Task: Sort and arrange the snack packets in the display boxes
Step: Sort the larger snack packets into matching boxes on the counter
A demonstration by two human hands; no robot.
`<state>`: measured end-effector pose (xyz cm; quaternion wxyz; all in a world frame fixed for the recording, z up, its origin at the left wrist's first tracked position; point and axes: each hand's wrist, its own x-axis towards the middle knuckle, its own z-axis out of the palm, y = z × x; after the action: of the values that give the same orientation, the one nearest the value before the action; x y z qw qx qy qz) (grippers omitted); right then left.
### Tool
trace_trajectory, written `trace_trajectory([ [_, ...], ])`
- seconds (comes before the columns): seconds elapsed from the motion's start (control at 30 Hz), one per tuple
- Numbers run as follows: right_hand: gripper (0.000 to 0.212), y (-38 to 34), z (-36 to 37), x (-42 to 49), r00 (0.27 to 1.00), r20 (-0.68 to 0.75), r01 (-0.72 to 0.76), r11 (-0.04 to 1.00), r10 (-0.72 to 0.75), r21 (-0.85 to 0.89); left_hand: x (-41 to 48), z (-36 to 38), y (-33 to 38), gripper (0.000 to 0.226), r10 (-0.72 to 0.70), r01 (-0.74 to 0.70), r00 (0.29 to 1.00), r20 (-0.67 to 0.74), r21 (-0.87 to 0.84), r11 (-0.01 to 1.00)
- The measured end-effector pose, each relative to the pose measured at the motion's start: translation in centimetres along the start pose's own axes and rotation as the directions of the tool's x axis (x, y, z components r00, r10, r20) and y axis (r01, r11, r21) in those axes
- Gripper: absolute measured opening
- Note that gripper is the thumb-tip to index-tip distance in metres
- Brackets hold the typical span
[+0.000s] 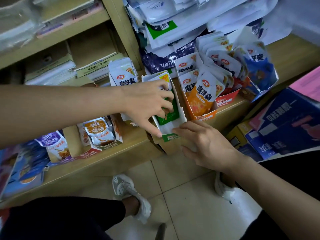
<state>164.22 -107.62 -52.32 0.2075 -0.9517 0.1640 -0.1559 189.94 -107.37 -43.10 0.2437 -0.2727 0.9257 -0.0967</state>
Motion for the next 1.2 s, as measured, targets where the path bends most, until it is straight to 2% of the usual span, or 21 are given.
trace_trajectory([
  [0.13, 0.049, 0.1, 0.4, 0.0, 0.994, -0.105, -0.038, 0.998, 0.043, 0.049, -0.6, 0.8, 2.0, 0.07, -0.231, 0.218, 0.967, -0.111, -0.119, 0.969],
  [0.3, 0.035, -1.0, 1.1, 0.4, 0.919, -0.331, -0.188, 0.976, 0.216, 0.115, -0.5, 1.4, 5.4, 0.07, -0.469, 0.449, 0.879, -0.082, -0.183, 0.874],
  [0.4, 0.037, -1.9, 1.9, 0.7, 0.897, -0.341, -0.243, 0.959, 0.28, 0.148, -0.4, 1.7, 7.0, 0.067, -0.558, 0.538, 0.828, -0.056, -0.206, 0.818],
  [0.5, 0.026, -2.3, 2.4, 1.2, 0.901, -0.322, -0.255, 0.955, 0.291, 0.15, -1.0, 2.3, 8.6, 0.057, -0.647, 0.597, 0.752, -0.127, -0.285, 0.75],
  [0.57, 0.019, -2.5, 2.5, 1.6, 0.901, -0.308, -0.269, 0.95, 0.306, 0.159, -2.0, 2.6, 9.7, 0.048, -0.711, 0.605, 0.661, -0.239, -0.391, 0.694],
  [0.6, 0.017, -2.5, 2.6, 1.8, 0.9, -0.301, -0.276, 0.947, 0.314, 0.164, -2.6, 2.9, 10.4, 0.044, -0.752, 0.615, 0.59, -0.294, -0.44, 0.654],
  [0.7, 0.012, -2.8, 2.9, 2.4, 0.89, -0.299, -0.299, 0.936, 0.344, 0.187, -4.8, 4.0, 12.4, 0.031, -0.879, 0.717, 0.26, -0.4, -0.53, 0.453],
  [0.73, 0.012, -2.8, 3.0, 2.6, 0.888, -0.294, -0.305, 0.932, 0.353, 0.197, -5.5, 4.5, 13.0, 0.029, -0.908, 0.76, 0.171, -0.382, -0.535, 0.368],
  [0.77, 0.011, -2.9, 3.0, 2.9, 0.888, -0.29, -0.307, 0.929, 0.357, 0.206, -6.0, 5.0, 13.5, 0.03, -0.933, 0.799, 0.119, -0.339, -0.525, 0.293],
  [0.83, 0.009, -2.8, 3.1, 3.6, 0.884, -0.284, -0.317, 0.922, 0.372, 0.223, -6.0, 6.1, 14.1, 0.037, -0.969, 0.851, 0.1, -0.227, -0.485, 0.202],
  [0.9, 0.009, -2.7, 3.2, 4.4, 0.878, -0.27, -0.338, 0.911, 0.395, 0.234, -5.3, 7.0, 14.2, 0.038, -0.977, 0.866, 0.123, -0.173, -0.462, 0.191],
  [1.03, 0.016, -2.5, 3.2, 6.0, 0.863, -0.272, -0.373, 0.9, 0.425, 0.223, -3.5, 7.4, 13.6, 0.026, -0.966, 0.804, 0.126, -0.224, -0.548, 0.231],
  [1.2, 0.017, -1.3, 2.9, 7.7, 0.836, -0.234, -0.455, 0.865, 0.496, 0.21, -2.5, 6.9, 13.7, 0.024, -0.976, 0.766, 0.097, -0.197, -0.611, 0.199],
])
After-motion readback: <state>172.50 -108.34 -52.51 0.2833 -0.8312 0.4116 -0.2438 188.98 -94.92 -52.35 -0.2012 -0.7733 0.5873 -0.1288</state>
